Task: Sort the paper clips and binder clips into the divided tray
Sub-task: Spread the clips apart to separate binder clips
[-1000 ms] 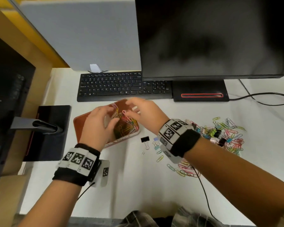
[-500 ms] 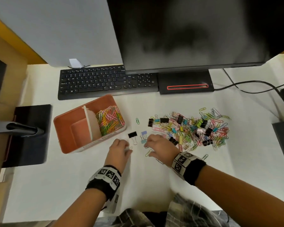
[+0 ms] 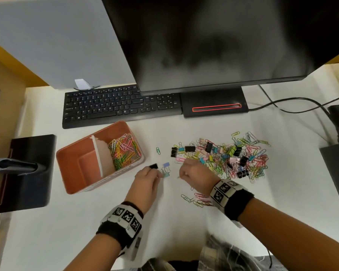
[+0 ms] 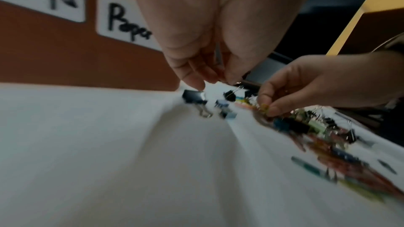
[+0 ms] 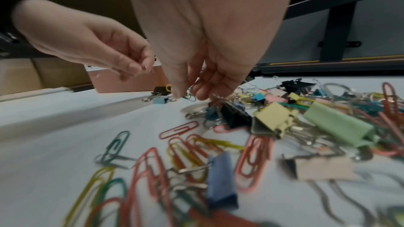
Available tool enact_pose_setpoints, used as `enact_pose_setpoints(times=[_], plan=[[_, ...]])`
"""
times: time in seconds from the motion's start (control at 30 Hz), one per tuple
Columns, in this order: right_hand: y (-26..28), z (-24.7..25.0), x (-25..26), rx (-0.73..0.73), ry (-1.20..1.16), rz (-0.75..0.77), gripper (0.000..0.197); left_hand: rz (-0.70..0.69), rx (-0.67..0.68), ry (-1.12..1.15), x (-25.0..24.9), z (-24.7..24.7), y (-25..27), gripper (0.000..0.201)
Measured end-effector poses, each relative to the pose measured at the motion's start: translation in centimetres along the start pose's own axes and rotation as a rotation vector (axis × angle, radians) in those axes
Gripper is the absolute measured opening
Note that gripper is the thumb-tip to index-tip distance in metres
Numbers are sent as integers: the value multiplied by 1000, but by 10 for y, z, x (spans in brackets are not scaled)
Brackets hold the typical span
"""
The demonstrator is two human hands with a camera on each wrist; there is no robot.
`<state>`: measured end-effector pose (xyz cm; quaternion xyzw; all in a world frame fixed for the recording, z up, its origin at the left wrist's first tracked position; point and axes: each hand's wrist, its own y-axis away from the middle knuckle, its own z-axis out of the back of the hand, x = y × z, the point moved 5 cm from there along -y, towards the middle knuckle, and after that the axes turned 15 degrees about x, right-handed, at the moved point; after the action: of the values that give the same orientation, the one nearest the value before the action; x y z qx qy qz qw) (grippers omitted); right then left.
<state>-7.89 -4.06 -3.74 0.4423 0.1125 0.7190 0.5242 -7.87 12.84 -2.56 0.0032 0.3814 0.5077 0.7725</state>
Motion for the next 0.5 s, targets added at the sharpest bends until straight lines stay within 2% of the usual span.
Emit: enact_pose_setpoints(times=[0.1, 0.17, 0.33, 0.5], plan=[[-7, 19, -2, -129, -33, 14, 17, -34, -116, -23, -25, 12, -22, 4], [-16, 20, -6, -138, 15, -34, 15, 70, -143, 33, -28, 16, -41, 6], [-27, 18, -15, -119, 144, -53, 16, 301, -33, 27, -14, 9, -76, 12], [-14, 27, -30, -70, 68, -20, 21, 348, 21, 34, -15, 17, -89, 18]])
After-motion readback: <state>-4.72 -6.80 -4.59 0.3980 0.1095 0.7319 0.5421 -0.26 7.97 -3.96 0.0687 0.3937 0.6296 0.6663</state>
